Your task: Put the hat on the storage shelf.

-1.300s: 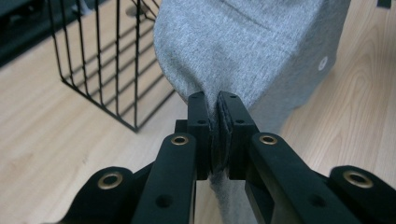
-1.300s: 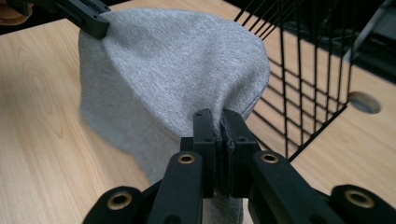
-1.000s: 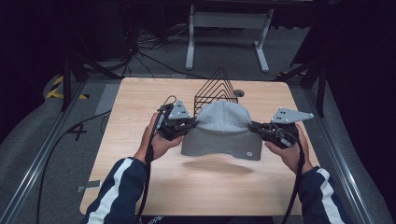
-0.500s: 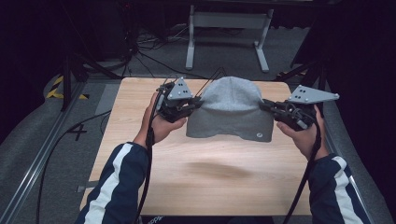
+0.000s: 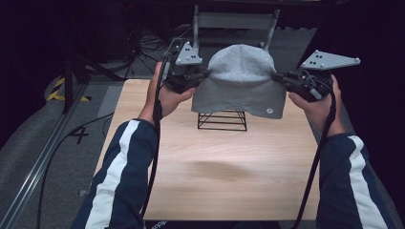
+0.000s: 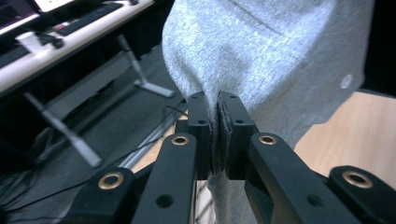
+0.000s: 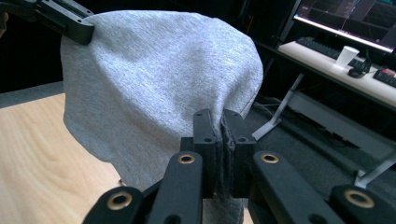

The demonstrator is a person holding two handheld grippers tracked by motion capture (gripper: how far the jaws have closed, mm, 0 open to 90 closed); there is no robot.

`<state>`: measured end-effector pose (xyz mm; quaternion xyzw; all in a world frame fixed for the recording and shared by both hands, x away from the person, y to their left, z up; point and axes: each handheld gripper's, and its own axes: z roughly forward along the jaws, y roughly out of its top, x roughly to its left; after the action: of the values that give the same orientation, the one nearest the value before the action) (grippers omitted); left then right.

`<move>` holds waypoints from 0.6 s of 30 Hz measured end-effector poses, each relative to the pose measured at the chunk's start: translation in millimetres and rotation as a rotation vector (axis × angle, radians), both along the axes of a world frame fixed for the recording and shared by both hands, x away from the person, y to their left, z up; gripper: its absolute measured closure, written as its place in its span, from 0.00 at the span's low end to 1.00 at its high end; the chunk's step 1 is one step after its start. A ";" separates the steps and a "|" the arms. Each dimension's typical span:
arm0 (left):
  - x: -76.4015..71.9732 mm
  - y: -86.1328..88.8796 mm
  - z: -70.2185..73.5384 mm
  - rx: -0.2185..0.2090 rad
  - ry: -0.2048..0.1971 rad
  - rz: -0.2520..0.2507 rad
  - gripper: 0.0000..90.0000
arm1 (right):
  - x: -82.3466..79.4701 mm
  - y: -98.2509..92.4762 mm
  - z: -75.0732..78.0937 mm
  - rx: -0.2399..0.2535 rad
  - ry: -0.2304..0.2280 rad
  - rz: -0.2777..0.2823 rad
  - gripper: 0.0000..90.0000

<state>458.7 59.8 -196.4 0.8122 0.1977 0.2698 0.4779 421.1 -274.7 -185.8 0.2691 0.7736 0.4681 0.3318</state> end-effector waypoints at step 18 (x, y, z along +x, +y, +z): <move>53.4 -5.6 1.6 -0.035 0.054 0.059 0.94 | 62.0 4.2 2.1 0.024 0.010 -0.070 0.95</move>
<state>512.1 54.2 -194.8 0.8044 0.2393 0.2584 0.4785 483.1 -270.5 -183.7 0.3024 0.7597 0.4640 0.3406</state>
